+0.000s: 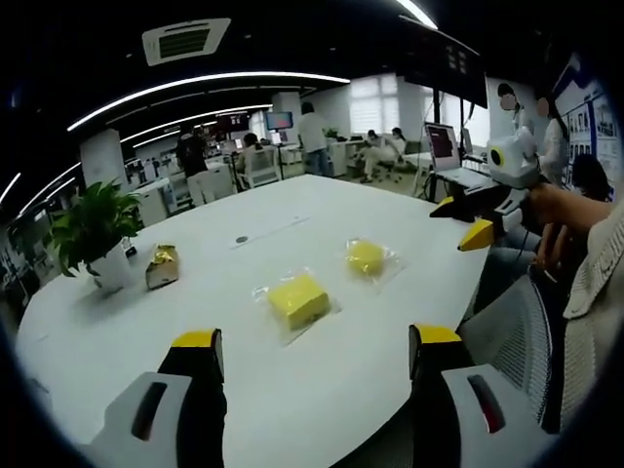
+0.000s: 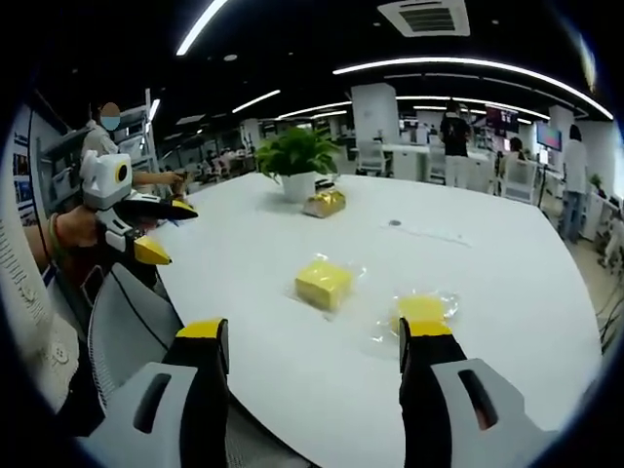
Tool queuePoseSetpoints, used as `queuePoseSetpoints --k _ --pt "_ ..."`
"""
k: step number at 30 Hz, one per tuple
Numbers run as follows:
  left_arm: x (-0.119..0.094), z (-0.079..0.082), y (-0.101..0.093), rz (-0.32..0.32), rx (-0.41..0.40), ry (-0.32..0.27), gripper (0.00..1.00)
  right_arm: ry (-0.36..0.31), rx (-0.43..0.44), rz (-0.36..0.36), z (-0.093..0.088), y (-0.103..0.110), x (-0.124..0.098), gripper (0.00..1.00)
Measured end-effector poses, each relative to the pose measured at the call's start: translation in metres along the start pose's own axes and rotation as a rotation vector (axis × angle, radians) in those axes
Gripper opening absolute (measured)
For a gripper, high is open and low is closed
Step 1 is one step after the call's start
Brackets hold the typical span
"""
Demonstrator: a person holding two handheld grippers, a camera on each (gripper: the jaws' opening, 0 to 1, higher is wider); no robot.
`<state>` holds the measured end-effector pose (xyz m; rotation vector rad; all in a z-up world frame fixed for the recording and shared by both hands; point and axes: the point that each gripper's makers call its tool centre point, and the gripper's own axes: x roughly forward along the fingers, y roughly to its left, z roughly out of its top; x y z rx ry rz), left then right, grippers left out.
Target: Compare the silicone blocks by pressing each to a similar depth, holding the contact briefly, and releasing to observe deformation and rebound differences across the visible hardness samples.
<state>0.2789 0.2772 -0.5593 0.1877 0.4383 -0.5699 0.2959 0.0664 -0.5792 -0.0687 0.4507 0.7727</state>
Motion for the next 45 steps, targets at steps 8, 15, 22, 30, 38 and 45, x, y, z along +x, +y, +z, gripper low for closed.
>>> queuePoseSetpoints --k 8,15,22,30,38,45 --pt "0.003 0.0 0.005 -0.006 -0.044 -0.003 0.78 0.015 0.012 0.01 -0.004 0.002 0.002 0.68" --pt "0.005 -0.003 0.006 -0.015 -0.055 0.005 0.78 0.02 0.017 0.011 -0.006 0.002 0.005 0.68" --pt "0.008 -0.006 0.007 -0.026 -0.069 0.014 0.78 0.037 0.016 0.005 -0.01 0.001 0.006 0.68" --pt "0.013 -0.009 0.007 -0.07 -0.209 -0.001 0.73 0.05 0.018 -0.005 -0.016 -0.001 0.004 0.68" --pt "0.017 -0.006 0.008 -0.106 -0.27 0.002 0.77 0.061 0.038 -0.024 -0.023 -0.01 -0.003 0.68" --pt "0.042 0.004 0.023 -0.143 -0.33 -0.015 0.77 0.053 0.055 -0.043 -0.026 -0.019 0.001 0.7"
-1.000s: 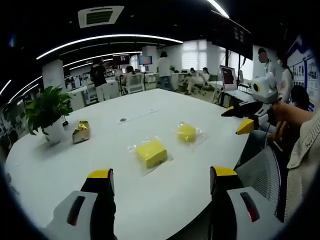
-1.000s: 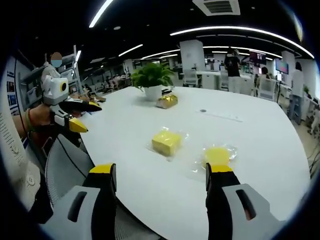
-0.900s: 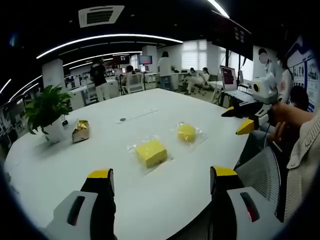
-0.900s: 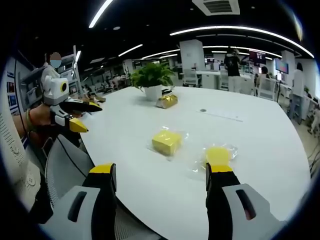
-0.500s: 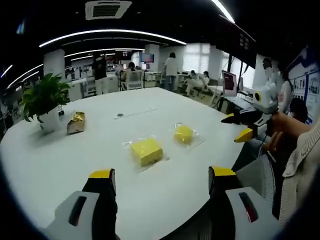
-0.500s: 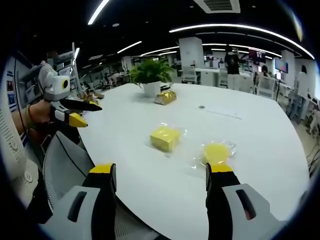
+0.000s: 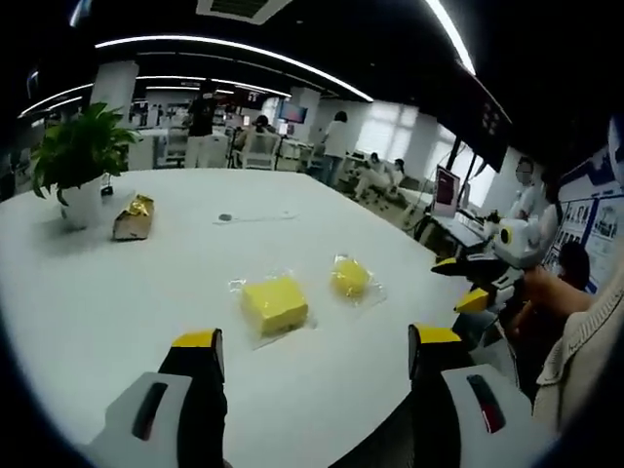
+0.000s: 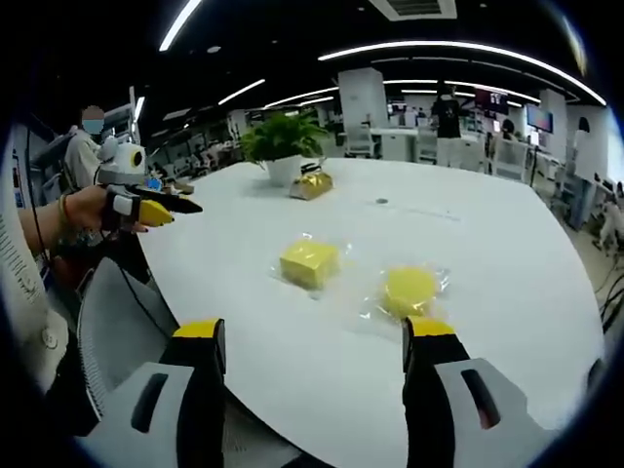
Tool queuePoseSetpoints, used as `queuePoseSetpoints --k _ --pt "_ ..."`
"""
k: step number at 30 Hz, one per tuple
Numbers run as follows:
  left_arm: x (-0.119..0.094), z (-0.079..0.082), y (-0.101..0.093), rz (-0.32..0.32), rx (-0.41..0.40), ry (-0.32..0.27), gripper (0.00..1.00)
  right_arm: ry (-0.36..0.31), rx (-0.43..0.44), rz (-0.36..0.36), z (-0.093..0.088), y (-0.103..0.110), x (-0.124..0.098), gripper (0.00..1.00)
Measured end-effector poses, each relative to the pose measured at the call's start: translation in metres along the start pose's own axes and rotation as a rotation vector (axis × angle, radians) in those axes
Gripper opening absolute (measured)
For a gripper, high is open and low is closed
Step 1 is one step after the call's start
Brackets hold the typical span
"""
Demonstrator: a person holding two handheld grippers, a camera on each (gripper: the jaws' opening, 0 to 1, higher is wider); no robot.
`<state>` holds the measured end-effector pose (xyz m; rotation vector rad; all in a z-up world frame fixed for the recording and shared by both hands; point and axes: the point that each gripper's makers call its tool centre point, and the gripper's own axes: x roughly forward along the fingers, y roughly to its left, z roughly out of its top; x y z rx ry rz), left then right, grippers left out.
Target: Compare the silicone blocks by pressing each to a similar depth, holding the contact briefly, and releasing to observe deformation and rebound differences across the visible hardness samples.
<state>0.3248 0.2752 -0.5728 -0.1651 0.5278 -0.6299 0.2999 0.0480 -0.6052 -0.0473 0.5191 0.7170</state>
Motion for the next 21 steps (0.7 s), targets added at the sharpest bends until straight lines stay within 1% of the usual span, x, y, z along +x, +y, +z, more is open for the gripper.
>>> queuePoseSetpoints --k 3,5,7,8,9,10,11,13,14,15,16,17,18,19,21 --pt "0.013 0.007 0.009 -0.012 -0.033 -0.001 0.75 0.001 0.013 -0.006 0.001 -0.006 0.003 0.7" --pt "0.023 0.011 0.017 -0.025 -0.095 0.012 0.74 -0.005 0.014 -0.005 0.003 -0.007 0.005 0.7" --pt "0.035 0.017 0.025 -0.047 -0.142 -0.002 0.72 -0.001 0.015 -0.001 0.003 -0.008 0.007 0.7" --pt "0.04 0.018 0.028 -0.053 -0.178 -0.002 0.69 0.004 0.016 -0.002 0.002 -0.01 0.008 0.7" --pt "0.047 0.022 0.034 -0.064 -0.205 -0.016 0.67 0.011 0.022 -0.009 0.0 -0.012 0.01 0.71" --pt "0.052 0.023 0.039 -0.066 -0.213 -0.027 0.65 0.016 0.029 -0.016 -0.001 -0.014 0.01 0.71" --pt "0.06 0.02 0.049 -0.051 -0.26 -0.022 0.64 0.016 0.033 -0.021 -0.001 -0.017 0.011 0.72" --pt "0.071 0.019 0.06 -0.047 -0.305 -0.034 0.64 0.018 0.041 -0.033 -0.002 -0.021 0.012 0.74" --pt "0.08 0.015 0.069 -0.042 -0.366 -0.034 0.63 0.022 0.045 -0.037 -0.003 -0.023 0.013 0.75" --pt "0.086 0.014 0.073 -0.047 -0.399 -0.034 0.63 0.027 0.047 -0.038 -0.004 -0.025 0.013 0.75" --pt "0.091 0.013 0.075 -0.069 -0.415 -0.04 0.63 0.03 0.047 -0.04 -0.004 -0.026 0.014 0.75" --pt "0.098 0.012 0.079 -0.077 -0.43 -0.048 0.62 0.033 0.048 -0.042 -0.005 -0.028 0.014 0.75" --pt "0.107 0.005 0.088 -0.074 -0.428 -0.032 0.62 0.039 0.054 -0.044 -0.006 -0.03 0.015 0.75" --pt "0.116 -0.002 0.095 -0.061 -0.446 -0.015 0.61 0.042 0.054 -0.045 -0.007 -0.031 0.016 0.75" --pt "0.127 -0.007 0.102 -0.058 -0.449 -0.006 0.61 0.05 0.06 -0.047 -0.009 -0.034 0.017 0.75"
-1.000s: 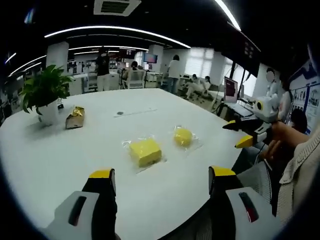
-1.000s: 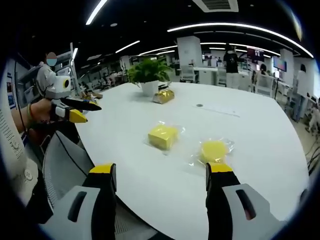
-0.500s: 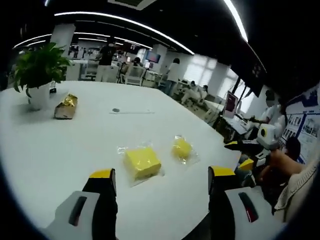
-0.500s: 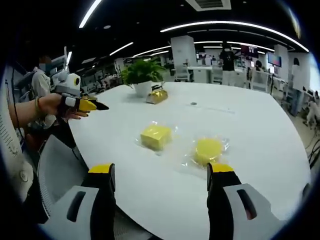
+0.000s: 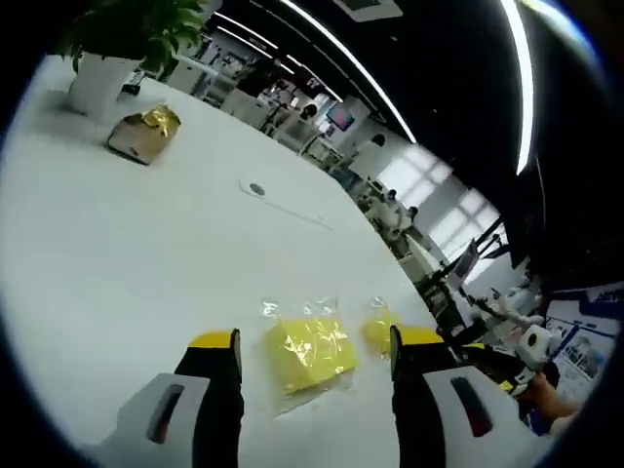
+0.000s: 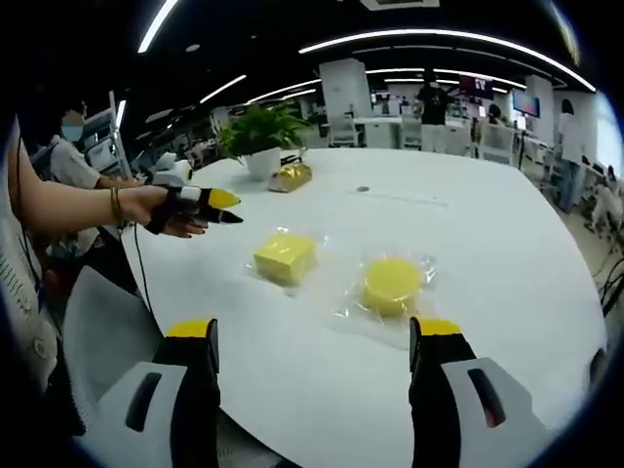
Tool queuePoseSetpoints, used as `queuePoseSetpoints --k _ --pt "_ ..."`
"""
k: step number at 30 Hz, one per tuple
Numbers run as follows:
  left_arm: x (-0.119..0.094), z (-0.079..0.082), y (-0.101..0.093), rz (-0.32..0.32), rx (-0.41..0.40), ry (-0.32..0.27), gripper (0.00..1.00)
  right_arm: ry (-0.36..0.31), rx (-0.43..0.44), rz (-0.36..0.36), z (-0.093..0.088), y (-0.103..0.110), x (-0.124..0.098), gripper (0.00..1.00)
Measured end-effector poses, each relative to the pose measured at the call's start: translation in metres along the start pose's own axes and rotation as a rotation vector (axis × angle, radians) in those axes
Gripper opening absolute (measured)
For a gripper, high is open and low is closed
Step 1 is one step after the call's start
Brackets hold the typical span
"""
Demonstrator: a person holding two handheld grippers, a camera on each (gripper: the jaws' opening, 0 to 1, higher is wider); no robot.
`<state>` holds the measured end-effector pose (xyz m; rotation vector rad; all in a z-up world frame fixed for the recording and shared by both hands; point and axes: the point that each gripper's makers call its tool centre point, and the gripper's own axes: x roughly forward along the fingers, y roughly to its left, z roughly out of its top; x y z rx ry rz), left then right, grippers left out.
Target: Compare the silicone blocks by pressing each to a similar depth, holding the contact briefly, and releasing to observe deformation and rebound differences across the visible hardness samples.
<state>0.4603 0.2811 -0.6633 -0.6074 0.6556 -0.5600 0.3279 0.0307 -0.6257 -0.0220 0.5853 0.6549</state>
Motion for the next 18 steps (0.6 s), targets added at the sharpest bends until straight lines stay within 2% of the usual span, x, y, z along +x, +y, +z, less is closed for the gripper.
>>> queuePoseSetpoints --k 2,3,5,8,10,12,15,18 --pt "0.012 -0.001 0.006 -0.014 -0.057 0.003 0.59 0.004 0.006 0.001 -0.001 -0.001 0.001 0.75" --pt "0.02 -0.001 0.005 -0.055 -0.091 -0.006 0.57 0.009 0.009 0.004 -0.003 -0.002 0.002 0.75" --pt "0.031 -0.003 0.008 -0.077 -0.2 0.002 0.52 0.026 0.012 0.009 -0.006 -0.003 0.004 0.75" --pt "0.042 -0.002 0.012 -0.093 -0.187 -0.007 0.51 0.04 0.01 0.008 -0.007 -0.007 0.004 0.75" --pt "0.051 -0.005 0.02 -0.073 -0.21 0.005 0.51 0.034 0.021 0.003 -0.006 -0.01 0.003 0.75" --pt "0.058 -0.01 0.022 -0.079 -0.234 0.03 0.49 0.035 0.028 -0.005 -0.006 -0.015 0.003 0.75" --pt "0.067 -0.014 0.02 -0.09 -0.257 0.049 0.42 0.042 0.04 -0.014 -0.008 -0.02 0.004 0.75" --pt "0.075 -0.021 0.021 -0.103 -0.296 0.078 0.31 0.054 0.048 -0.019 -0.012 -0.021 0.004 0.75"
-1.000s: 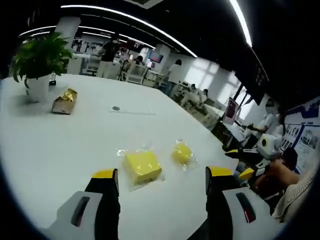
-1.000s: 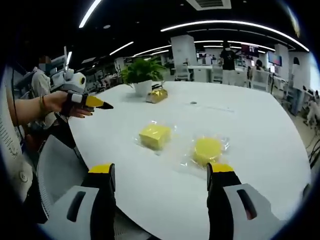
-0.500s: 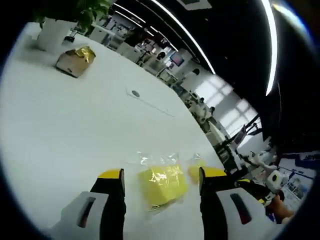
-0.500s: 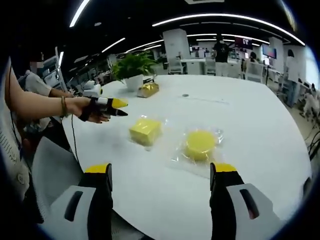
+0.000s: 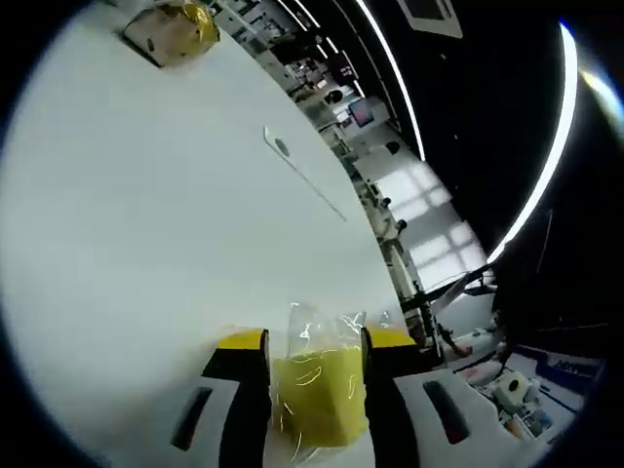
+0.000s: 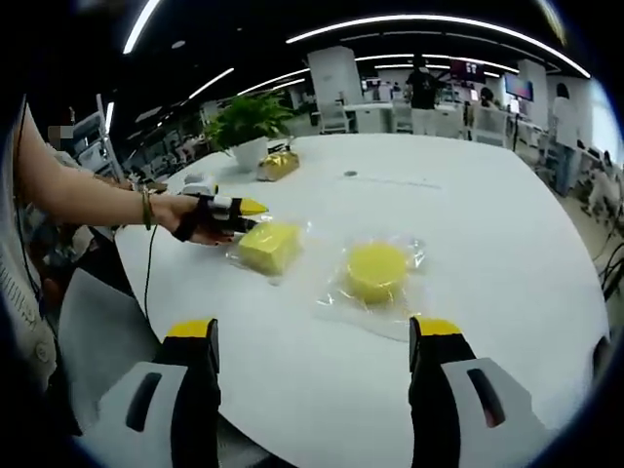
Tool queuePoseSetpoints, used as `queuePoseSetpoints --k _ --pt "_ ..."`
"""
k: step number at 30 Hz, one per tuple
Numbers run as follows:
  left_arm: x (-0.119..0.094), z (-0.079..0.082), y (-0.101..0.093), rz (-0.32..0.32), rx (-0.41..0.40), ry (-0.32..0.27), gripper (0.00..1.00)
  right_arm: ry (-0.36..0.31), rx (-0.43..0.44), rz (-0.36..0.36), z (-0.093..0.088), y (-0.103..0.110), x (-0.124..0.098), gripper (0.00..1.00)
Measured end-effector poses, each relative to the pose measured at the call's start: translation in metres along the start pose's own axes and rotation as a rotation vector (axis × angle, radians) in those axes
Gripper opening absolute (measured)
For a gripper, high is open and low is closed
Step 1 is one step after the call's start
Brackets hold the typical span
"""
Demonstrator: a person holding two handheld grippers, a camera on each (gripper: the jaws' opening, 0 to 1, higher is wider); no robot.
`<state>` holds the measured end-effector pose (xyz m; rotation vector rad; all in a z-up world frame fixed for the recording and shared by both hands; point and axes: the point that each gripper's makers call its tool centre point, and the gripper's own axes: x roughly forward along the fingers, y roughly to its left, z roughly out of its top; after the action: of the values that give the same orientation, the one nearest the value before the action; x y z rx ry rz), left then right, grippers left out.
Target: Compare the silicone blocks by pressing each to a similar depth, holding the contact briefly, and releasing to observe deformation and rebound differences across the visible hardness samples.
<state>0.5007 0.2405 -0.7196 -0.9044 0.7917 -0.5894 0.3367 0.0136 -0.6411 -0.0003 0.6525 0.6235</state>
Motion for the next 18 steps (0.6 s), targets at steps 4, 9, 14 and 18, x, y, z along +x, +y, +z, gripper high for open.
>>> queuePoseSetpoints --k 4,9,14,18 --pt "0.0 0.0 0.006 0.011 -0.033 -0.01 0.14 -0.003 0.01 -0.003 -0.001 -0.002 -0.001 0.75" --pt "-0.002 0.005 -0.005 -0.021 0.044 -0.019 0.0 -0.002 0.018 -0.013 -0.004 -0.005 -0.001 0.74" --pt "-0.004 0.005 -0.013 0.004 0.135 -0.021 0.0 -0.006 0.019 -0.008 -0.004 -0.002 0.0 0.74" --pt "-0.006 0.008 -0.017 0.032 0.189 -0.034 0.0 -0.007 0.016 0.003 -0.005 0.002 0.001 0.75"
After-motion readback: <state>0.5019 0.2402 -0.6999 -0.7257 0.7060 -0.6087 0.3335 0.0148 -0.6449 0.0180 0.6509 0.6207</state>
